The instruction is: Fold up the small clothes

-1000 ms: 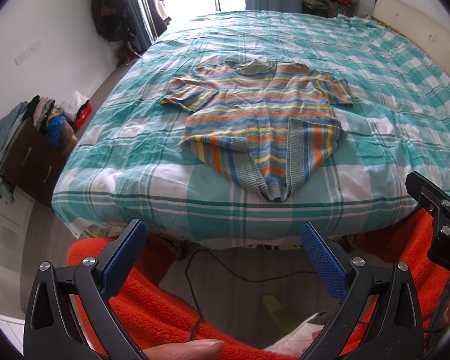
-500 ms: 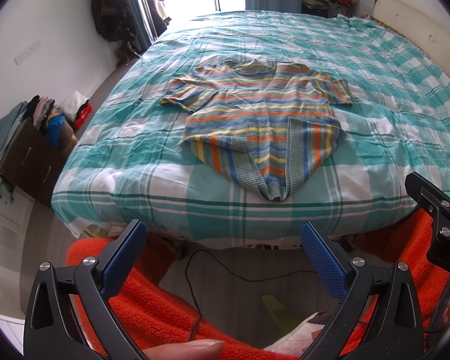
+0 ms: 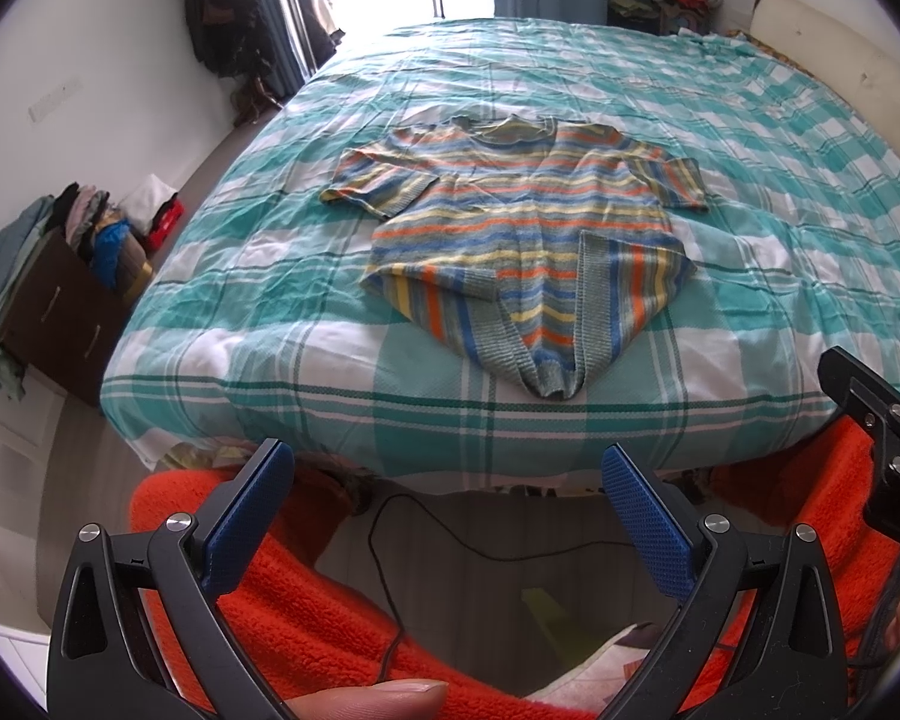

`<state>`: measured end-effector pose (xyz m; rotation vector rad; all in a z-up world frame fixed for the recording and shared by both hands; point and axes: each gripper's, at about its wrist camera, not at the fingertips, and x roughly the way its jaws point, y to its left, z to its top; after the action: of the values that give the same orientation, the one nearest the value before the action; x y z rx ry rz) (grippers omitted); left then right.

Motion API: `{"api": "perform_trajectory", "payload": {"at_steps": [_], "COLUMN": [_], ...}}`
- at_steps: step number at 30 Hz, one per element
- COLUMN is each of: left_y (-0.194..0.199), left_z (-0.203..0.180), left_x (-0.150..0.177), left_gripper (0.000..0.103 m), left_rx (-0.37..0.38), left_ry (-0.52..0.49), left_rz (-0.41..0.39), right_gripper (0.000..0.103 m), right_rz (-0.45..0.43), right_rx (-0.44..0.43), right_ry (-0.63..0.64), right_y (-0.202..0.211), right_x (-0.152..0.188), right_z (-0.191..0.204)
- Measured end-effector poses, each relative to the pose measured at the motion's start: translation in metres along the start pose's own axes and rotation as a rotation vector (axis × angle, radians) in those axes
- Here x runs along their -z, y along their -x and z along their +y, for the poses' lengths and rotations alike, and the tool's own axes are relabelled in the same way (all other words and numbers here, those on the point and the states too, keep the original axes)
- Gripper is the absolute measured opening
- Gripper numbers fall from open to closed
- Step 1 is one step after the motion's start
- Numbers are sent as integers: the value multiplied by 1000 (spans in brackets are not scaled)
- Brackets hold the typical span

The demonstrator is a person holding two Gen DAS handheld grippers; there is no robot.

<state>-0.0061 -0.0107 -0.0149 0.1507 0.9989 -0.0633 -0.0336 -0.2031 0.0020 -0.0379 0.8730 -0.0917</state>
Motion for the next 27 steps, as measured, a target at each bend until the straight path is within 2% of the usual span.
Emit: {"api": "perform_trajectory", "payload": {"at_steps": [3,7,9,11,13,14,16,20,22,23,24,26,27], "left_y": [-10,-37,-55,-79,-102,-119,-141,-184,-199,-207,-214,-222,-226], "left_z": [13,45,59,62,60,55,43,1,-11,-14,-15,-13,-12], "left_x": [0,-8,-23,-47,-72,-85,-99,-102,-99,-99,-99,-99,-101], "left_gripper": [103,102,102,102,102,102,101,98,85,83,80,68,52], "left_rx": [-8,-23,6,74,162,196,183,148,157,169,182,226,259], "left_ry": [43,120,137,116,67,26,-56,-340,-432,-453,-462,-456,-443], "left_rz": [8,30,35,48,59,71,75,77,93,113,133,164,183], "right_gripper": [103,103,103,103,103,103,101,96,94,92,89,68,41], "right_rz": [-1,-37,-59,-49,-9,46,128,256,304,319,341,383,411], "right_rx": [-7,-75,-108,-124,-163,-199,-261,-347,-383,-390,-399,-425,-449], "right_ry": [0,-14,2,48,102,126,143,232,276,290,304,302,293], "right_y": [-1,-10,-26,-59,-100,-130,-169,-236,-265,-276,-292,-310,-317], "right_x": [1,-2,-8,-18,-31,-42,-58,-87,-97,-100,-102,-102,-100], "right_z": [1,-9,-20,-26,-29,-29,-29,-8,9,13,21,25,25]}}
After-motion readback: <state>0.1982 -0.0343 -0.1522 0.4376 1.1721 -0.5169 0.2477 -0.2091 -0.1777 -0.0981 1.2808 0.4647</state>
